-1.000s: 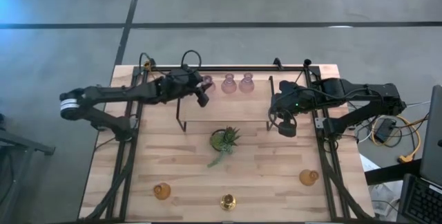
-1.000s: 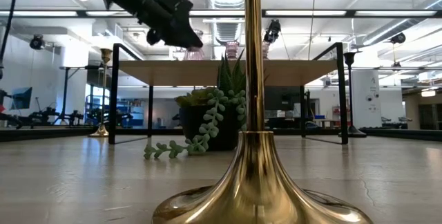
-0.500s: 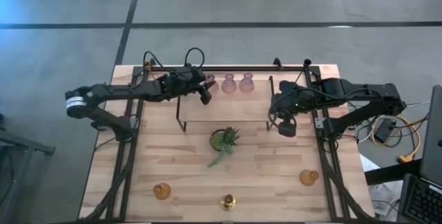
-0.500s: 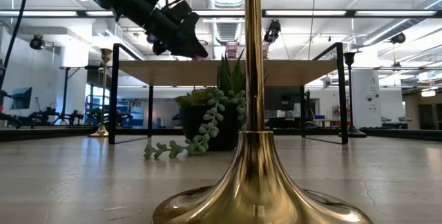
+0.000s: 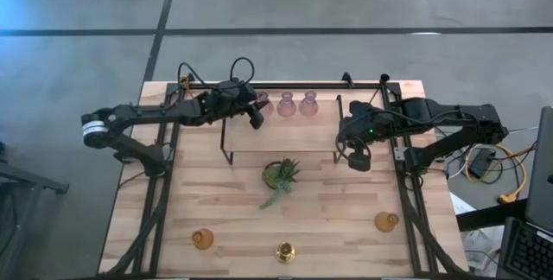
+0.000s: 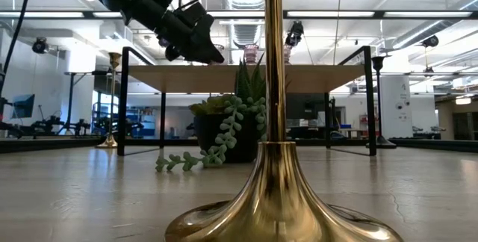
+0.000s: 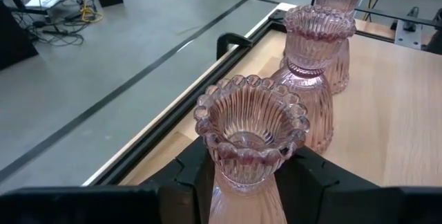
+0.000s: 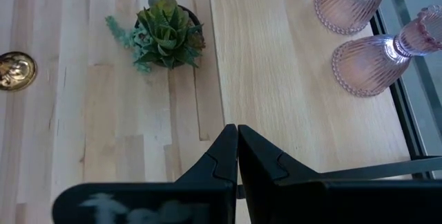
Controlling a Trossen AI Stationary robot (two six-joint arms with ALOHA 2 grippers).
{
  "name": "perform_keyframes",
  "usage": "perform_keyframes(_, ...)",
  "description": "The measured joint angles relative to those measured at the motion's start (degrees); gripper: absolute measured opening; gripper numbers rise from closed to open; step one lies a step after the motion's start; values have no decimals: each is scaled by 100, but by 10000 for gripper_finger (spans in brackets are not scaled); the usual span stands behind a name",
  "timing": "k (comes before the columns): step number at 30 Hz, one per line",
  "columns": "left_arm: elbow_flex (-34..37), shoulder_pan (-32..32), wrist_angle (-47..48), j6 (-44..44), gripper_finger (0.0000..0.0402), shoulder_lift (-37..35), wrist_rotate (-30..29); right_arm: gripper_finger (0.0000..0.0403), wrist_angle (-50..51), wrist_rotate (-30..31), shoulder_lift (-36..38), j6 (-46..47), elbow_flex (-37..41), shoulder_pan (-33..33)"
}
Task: Pick & Place candle stick holders
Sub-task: Put the purple glass candle holder on the shelf
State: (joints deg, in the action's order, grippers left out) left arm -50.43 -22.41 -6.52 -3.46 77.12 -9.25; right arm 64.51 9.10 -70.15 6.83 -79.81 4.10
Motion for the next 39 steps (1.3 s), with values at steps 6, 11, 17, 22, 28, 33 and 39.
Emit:
perform_keyframes(6, 2, -2, -7, 0, 125, -2, 28, 8, -4, 0, 0, 4, 1, 0)
perform_keyframes(11, 7, -11, -11, 0, 128, 0, 39, 8, -7, 0, 0, 2, 0, 0)
perform_keyframes(17, 7, -22, -16, 2, 133, 0, 200, 8, -9, 0, 0, 4, 2, 0)
perform_keyframes(22, 9, -32, -28, 26, 138, 0, 252, 8, -9, 0, 0, 4, 0, 0)
perform_keyframes(28, 9, -39, -39, 63, 142, 0, 251, 8, -9, 0, 0, 8, 2, 0)
perform_keyframes(33, 9, -39, -38, 97, 144, 0, 249, 8, -9, -1, 0, 22, 0, 0)
perform_keyframes(39, 9, -46, -37, 133, 153, 0, 243, 8, -9, -2, 0, 24, 1, 0)
